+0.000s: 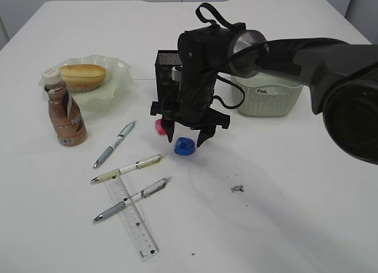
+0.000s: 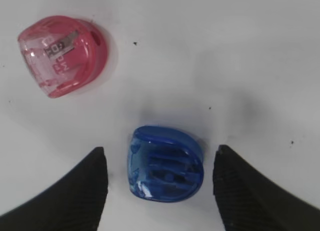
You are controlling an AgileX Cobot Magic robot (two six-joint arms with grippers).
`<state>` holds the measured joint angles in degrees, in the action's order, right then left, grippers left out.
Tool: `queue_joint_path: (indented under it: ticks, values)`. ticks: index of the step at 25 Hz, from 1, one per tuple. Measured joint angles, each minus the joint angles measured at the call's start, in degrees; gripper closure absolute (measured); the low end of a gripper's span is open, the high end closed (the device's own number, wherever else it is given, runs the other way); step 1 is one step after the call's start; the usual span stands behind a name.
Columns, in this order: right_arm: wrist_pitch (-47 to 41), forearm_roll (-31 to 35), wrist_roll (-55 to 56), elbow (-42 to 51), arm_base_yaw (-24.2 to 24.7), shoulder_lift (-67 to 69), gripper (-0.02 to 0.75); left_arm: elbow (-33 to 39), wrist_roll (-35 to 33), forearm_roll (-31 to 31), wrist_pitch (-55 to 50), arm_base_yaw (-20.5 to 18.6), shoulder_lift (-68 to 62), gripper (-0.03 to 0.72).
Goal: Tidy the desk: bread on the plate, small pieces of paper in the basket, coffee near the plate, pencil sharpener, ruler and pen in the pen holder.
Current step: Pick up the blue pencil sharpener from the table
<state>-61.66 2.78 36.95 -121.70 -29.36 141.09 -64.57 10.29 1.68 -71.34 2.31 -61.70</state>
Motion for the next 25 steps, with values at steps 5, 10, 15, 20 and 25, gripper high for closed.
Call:
queue_joint_path:
  ticks: [5, 10, 15, 20, 25]
  values:
    - [-0.1, 0.0, 0.0, 0.0, 0.0, 0.2, 0.253, 0.0, 0.0, 0.0, 0.0, 0.0, 0.0, 0.272]
    - [-0.7, 0.0, 0.1, 0.0, 0.0, 0.7, 0.253, 0.0, 0.0, 0.0, 0.0, 0.0, 0.0, 0.272]
    - [-1.0, 0.0, 0.1, 0.0, 0.0, 0.7, 0.253, 0.0, 0.0, 0.0, 0.0, 0.0, 0.0, 0.272]
    - [-1.2, 0.0, 0.1, 0.0, 0.0, 0.7, 0.253, 0.0, 0.0, 0.0, 0.0, 0.0, 0.0, 0.272]
    - [-2.1, 0.0, 0.1, 0.0, 0.0, 1.1, 0.254, 0.0, 0.0, 0.5, 0.0, 0.0, 0.0, 0.272]
